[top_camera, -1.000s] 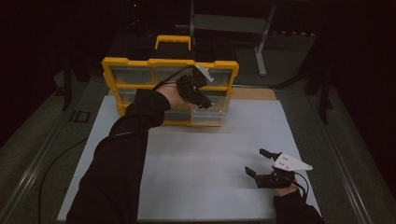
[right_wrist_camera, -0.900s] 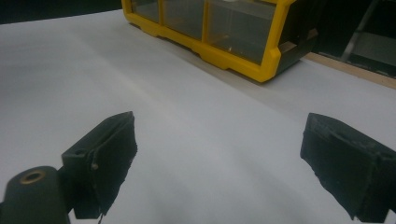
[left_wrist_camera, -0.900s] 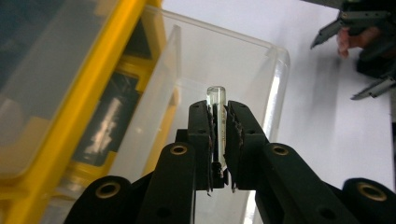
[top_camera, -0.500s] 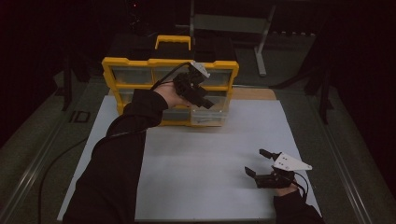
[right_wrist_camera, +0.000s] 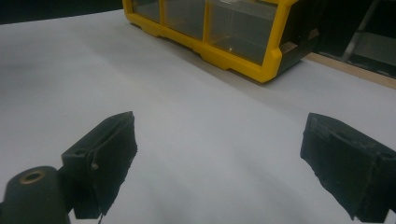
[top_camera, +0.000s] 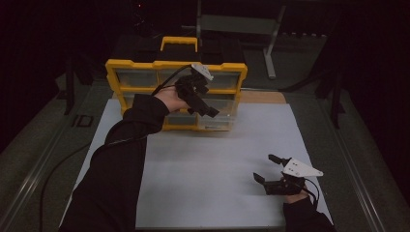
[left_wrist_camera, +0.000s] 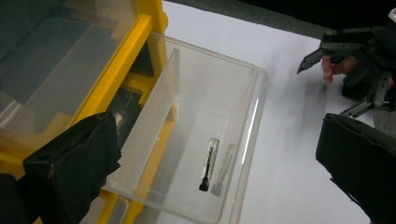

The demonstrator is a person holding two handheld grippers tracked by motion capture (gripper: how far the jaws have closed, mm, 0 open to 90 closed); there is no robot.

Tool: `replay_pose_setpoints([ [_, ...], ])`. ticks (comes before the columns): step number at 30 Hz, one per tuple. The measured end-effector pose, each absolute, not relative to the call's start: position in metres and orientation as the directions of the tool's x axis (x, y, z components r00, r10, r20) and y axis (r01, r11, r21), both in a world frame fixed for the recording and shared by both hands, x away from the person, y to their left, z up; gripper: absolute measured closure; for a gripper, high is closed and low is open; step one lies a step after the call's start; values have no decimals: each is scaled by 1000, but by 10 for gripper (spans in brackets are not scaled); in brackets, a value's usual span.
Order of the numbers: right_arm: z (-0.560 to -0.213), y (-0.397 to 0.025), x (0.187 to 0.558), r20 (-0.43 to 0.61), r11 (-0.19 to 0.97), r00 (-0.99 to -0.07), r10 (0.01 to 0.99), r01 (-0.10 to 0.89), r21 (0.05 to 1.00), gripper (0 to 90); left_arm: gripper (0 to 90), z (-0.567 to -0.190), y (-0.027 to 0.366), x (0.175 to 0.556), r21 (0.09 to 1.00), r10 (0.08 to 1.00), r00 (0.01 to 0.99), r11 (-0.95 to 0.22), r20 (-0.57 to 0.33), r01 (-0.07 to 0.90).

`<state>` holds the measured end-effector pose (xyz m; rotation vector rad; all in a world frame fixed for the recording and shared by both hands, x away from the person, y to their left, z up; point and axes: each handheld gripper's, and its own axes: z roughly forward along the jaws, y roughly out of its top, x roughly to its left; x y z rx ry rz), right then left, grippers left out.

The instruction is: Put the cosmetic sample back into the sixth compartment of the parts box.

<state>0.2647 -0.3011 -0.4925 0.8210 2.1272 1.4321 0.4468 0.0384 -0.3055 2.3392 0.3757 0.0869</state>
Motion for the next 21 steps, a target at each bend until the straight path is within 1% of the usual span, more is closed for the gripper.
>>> replay_pose_setpoints([
  [4, -493, -301, 265, -33, 285, -724, 689, 228, 931, 106, 0, -303, 44, 444, 714, 299, 953, -658, -46, 240],
  [11, -492, -301, 265, -33, 283, -724, 689, 227, 932, 106, 0, -301, 54, 438, 708, 313, 950, -667, -17, 233],
  [15, -492, -301, 265, -35, 285, -725, 687, 225, 932, 106, 0, -299, 62, 435, 729, 321, 947, -643, -25, 237],
  [16, -492, -301, 265, -36, 286, -725, 688, 224, 932, 106, 0, -299, 64, 434, 731, 326, 945, -643, -9, 229],
  [21, -491, -301, 264, -33, 281, -724, 690, 225, 933, 106, 0, -302, 75, 430, 732, 345, 939, -642, 8, 230],
])
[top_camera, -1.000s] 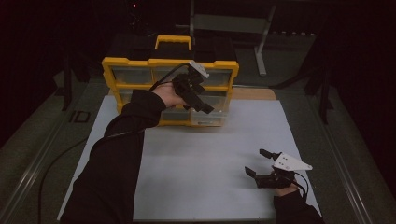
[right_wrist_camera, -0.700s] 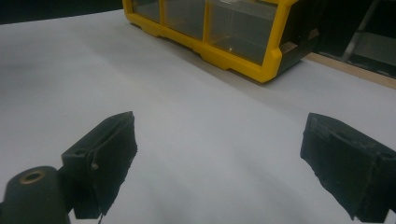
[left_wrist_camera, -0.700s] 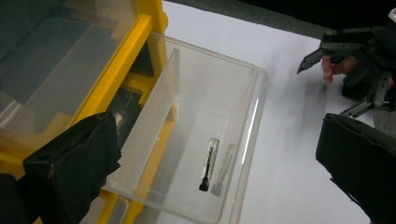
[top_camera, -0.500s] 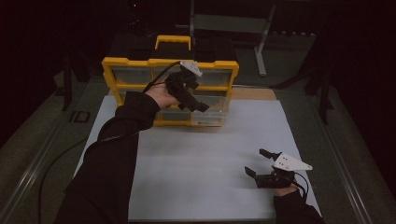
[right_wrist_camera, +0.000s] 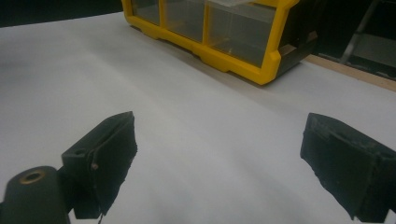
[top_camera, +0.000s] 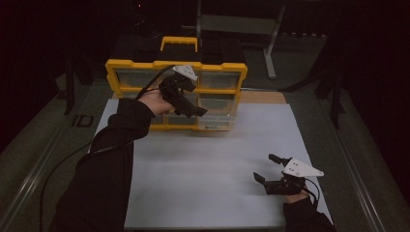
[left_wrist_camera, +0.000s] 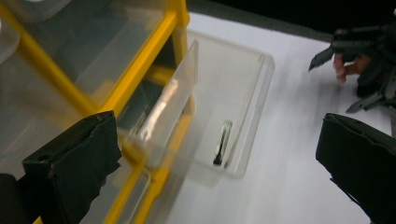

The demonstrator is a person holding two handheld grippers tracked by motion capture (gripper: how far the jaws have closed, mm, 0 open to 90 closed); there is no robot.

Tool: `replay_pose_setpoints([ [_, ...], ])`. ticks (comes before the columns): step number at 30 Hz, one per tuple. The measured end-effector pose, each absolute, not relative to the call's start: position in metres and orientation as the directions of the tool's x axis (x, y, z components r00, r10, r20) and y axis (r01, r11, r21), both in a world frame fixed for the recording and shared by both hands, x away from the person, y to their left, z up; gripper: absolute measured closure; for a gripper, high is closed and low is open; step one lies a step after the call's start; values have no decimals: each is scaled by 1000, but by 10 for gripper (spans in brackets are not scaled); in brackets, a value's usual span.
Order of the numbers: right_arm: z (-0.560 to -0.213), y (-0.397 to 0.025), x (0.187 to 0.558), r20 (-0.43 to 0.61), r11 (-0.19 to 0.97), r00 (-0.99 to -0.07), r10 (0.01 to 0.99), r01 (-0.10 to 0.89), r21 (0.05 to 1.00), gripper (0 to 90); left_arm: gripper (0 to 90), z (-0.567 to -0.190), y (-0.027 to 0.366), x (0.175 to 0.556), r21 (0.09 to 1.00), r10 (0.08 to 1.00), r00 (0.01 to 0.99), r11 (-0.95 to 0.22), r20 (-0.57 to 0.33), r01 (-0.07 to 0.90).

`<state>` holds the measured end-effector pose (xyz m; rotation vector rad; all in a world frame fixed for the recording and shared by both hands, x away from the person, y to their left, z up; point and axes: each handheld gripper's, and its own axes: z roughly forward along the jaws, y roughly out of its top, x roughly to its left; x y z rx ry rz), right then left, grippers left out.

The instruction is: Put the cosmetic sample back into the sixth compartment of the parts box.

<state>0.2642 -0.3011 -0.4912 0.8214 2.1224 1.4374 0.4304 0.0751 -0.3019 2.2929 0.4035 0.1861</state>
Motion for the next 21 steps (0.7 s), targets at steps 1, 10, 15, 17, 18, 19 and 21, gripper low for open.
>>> replay_pose_setpoints([
  [1, -491, -301, 264, -33, 281, -724, 690, 225, 933, 106, 0, -302, 75, 430, 732, 345, 939, -642, 8, 230],
  [10, -491, -300, 264, -34, 283, -724, 689, 225, 932, 106, 0, -306, 96, 424, 741, 375, 927, -628, 20, 238],
  [15, -491, -300, 264, -31, 281, -724, 689, 228, 932, 106, 0, -311, 106, 420, 735, 384, 923, -632, 21, 246],
  [17, -491, -300, 264, -32, 283, -725, 688, 227, 932, 106, 0, -313, 110, 418, 735, 390, 921, -630, 21, 251],
  [18, -491, -300, 264, -34, 284, -726, 687, 225, 932, 106, 0, -314, 113, 418, 741, 395, 918, -623, 20, 252],
  [19, -491, -300, 264, -35, 284, -726, 687, 224, 932, 106, 0, -315, 115, 417, 746, 403, 915, -612, 11, 261],
  [21, -491, -300, 264, -31, 282, -725, 688, 228, 932, 106, 0, -316, 120, 415, 749, 408, 913, -608, 10, 264],
])
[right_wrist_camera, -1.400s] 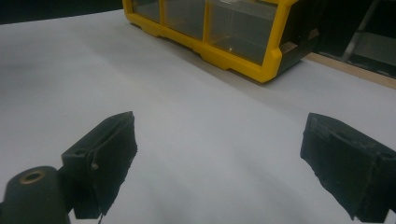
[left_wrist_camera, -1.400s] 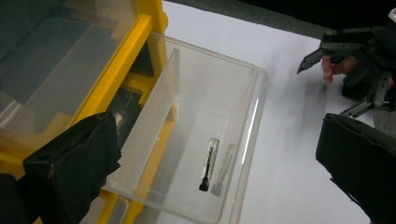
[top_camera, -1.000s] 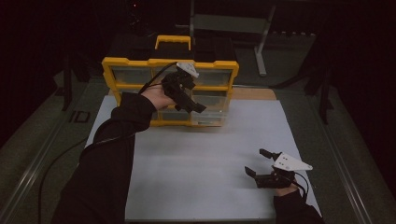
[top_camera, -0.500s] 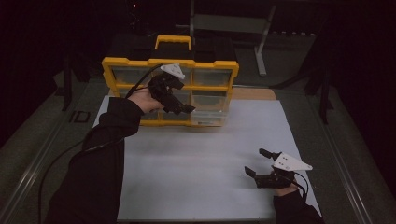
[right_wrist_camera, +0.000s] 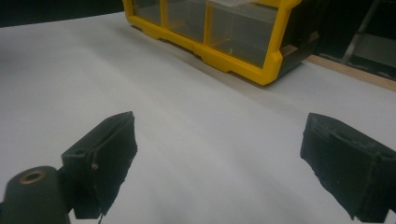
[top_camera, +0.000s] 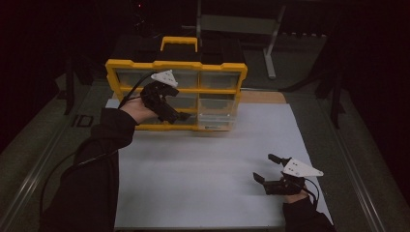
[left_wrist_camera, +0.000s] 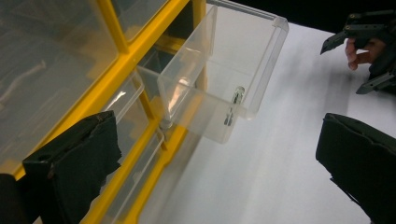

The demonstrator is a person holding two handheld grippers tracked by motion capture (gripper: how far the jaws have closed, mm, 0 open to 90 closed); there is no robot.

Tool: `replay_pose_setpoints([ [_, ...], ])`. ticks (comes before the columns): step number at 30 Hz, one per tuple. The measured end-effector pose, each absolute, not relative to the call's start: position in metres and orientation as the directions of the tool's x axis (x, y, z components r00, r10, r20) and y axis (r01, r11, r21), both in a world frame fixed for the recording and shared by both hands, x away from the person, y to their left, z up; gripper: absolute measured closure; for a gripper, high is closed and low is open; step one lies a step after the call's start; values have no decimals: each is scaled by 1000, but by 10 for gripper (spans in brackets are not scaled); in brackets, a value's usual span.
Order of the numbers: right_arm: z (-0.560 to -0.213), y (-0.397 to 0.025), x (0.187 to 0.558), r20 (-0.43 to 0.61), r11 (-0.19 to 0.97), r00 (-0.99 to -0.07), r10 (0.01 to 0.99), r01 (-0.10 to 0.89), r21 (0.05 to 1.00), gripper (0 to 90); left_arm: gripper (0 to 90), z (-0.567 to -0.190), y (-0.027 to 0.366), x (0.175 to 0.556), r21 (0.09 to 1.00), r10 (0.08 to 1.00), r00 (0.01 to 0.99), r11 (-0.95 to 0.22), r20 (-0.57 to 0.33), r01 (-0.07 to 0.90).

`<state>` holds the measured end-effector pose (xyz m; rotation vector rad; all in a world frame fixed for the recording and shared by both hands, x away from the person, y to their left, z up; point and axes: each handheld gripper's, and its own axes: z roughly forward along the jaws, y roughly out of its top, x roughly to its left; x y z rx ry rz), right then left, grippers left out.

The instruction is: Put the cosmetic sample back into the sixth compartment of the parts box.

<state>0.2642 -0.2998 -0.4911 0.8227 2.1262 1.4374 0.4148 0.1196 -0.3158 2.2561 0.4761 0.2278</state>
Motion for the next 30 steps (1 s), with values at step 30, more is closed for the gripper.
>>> replay_pose_setpoints([
  [30, -491, -298, 264, -30, 284, -729, 684, 228, 931, 106, 0, -357, 192, 383, 770, 560, 829, -529, 0, 357],
])
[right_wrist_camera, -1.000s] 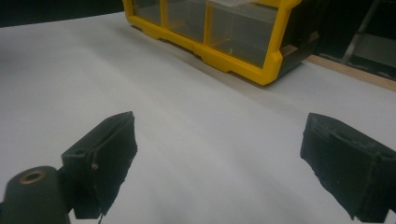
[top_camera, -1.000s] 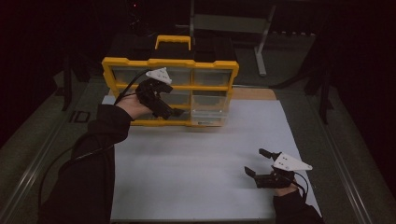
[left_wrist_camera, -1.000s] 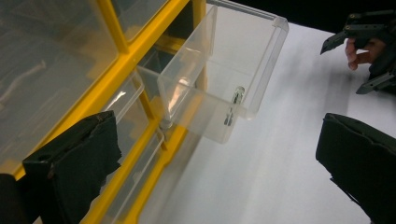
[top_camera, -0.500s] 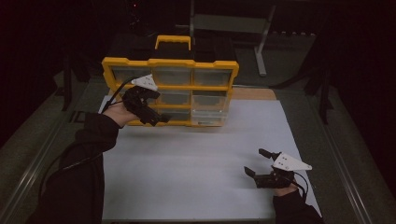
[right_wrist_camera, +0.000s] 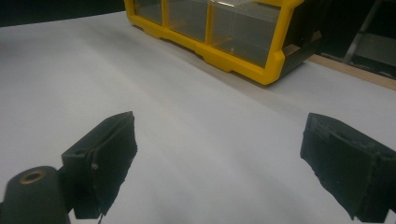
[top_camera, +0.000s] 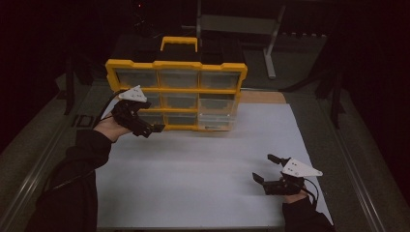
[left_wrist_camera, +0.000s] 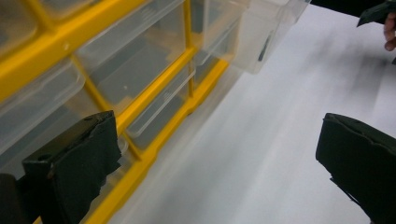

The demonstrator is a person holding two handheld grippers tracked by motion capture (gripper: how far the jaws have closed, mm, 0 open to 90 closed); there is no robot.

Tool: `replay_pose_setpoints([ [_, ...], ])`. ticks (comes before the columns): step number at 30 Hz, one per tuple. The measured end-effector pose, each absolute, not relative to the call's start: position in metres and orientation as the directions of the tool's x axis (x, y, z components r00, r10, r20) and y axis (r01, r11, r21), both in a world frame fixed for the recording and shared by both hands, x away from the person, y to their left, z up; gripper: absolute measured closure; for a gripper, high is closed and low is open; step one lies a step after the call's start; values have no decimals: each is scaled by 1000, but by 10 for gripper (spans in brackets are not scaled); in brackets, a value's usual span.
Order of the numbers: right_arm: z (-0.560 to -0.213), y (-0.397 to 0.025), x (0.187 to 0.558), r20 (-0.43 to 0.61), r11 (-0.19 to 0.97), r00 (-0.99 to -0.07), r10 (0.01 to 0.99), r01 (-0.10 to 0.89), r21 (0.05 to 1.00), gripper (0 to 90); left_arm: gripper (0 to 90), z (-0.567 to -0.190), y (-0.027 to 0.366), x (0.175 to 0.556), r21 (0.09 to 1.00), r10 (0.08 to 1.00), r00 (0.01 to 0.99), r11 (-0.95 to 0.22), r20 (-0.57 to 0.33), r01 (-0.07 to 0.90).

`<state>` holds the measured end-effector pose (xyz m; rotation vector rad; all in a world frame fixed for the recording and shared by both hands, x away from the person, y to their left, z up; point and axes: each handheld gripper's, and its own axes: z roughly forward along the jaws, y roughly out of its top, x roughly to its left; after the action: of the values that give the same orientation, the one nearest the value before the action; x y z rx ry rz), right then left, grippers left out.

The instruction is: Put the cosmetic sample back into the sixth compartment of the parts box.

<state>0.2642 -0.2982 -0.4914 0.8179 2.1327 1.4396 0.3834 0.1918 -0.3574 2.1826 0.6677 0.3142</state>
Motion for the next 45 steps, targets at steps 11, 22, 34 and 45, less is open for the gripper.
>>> replay_pose_setpoints([
  [11, -491, -298, 264, -32, 285, -729, 684, 227, 931, 106, 0, -384, 218, 363, 787, 609, 793, -473, -34, 397],
  [22, -491, -298, 264, -35, 289, -728, 684, 227, 930, 106, 0, -413, 235, 336, 807, 666, 744, -413, -49, 422],
  [34, -490, -297, 264, -38, 290, -729, 684, 223, 931, 106, 1, -439, 244, 312, 824, 704, 706, -353, -77, 442],
  [45, -490, -296, 263, -37, 292, -732, 680, 224, 930, 106, 1, -459, 247, 294, 819, 729, 680, -340, -81, 462],
])
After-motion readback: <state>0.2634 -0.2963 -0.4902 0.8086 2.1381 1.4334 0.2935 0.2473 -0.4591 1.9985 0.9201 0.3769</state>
